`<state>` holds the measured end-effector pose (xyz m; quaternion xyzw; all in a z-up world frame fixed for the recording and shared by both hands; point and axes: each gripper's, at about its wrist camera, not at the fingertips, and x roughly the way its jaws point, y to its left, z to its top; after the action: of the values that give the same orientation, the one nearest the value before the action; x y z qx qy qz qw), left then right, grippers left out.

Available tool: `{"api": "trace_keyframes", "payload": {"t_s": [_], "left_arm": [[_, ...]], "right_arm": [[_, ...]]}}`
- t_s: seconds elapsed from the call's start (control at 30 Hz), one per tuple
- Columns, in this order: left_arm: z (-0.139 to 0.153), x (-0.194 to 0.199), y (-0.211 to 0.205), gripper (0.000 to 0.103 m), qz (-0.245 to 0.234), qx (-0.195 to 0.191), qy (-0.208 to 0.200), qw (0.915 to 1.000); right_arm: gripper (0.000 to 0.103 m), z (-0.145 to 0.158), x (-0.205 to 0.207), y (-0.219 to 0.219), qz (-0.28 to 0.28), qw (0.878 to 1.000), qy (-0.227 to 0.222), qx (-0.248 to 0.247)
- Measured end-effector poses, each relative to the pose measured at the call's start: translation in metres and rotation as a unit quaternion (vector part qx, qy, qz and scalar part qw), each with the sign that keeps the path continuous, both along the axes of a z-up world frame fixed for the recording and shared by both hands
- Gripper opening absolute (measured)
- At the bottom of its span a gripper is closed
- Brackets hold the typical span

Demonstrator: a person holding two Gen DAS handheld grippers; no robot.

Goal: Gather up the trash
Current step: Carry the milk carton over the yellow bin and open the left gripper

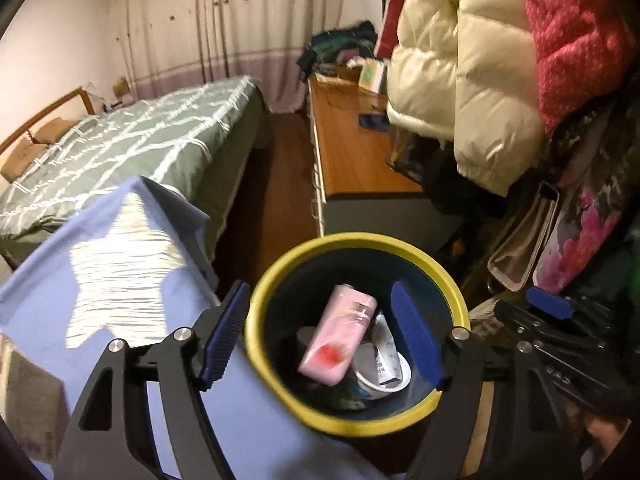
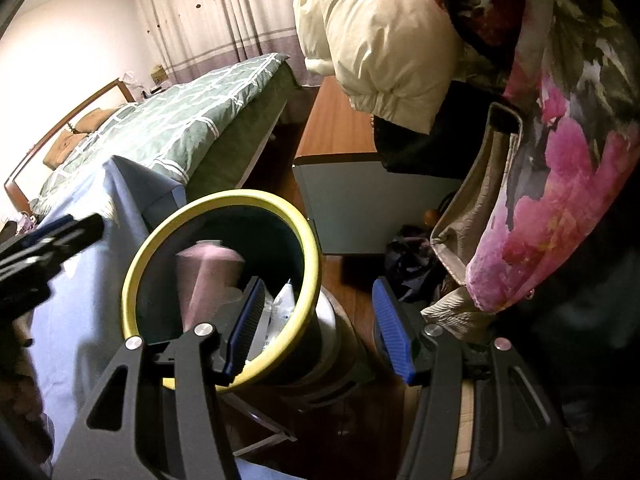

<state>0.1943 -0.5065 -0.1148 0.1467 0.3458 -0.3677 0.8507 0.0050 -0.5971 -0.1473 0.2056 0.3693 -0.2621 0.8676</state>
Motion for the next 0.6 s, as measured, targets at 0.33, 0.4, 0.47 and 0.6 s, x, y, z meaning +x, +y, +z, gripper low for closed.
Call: {"api": "trace_keyframes", "payload": {"t_s": [0.33,0.4,0.47,0.6], "left_arm": [[0.040,-0.013,0.124,0.080,0.084,-0.033,-0.041,0.9951],[0.044,-0.012,0.157,0.080,0.111,-0.037,-0.049,0.9920],[0.048,-0.011,0.195,0.081,0.146,-0.040,-0.058,0.9868],[0.045,-0.006,0.275,0.082,0.224,-0.039,-0.068,0.9713]], "right_arm": [[0.054,0.016,0.030,0.042,0.050,0.999,-0.007,-0.018],[0.054,0.023,0.040,0.056,0.067,0.997,-0.011,-0.024],[0.054,0.028,0.049,0.069,0.082,0.996,-0.014,-0.028],[0.054,0.043,0.077,0.105,0.131,0.990,-0.020,-0.036]]}}
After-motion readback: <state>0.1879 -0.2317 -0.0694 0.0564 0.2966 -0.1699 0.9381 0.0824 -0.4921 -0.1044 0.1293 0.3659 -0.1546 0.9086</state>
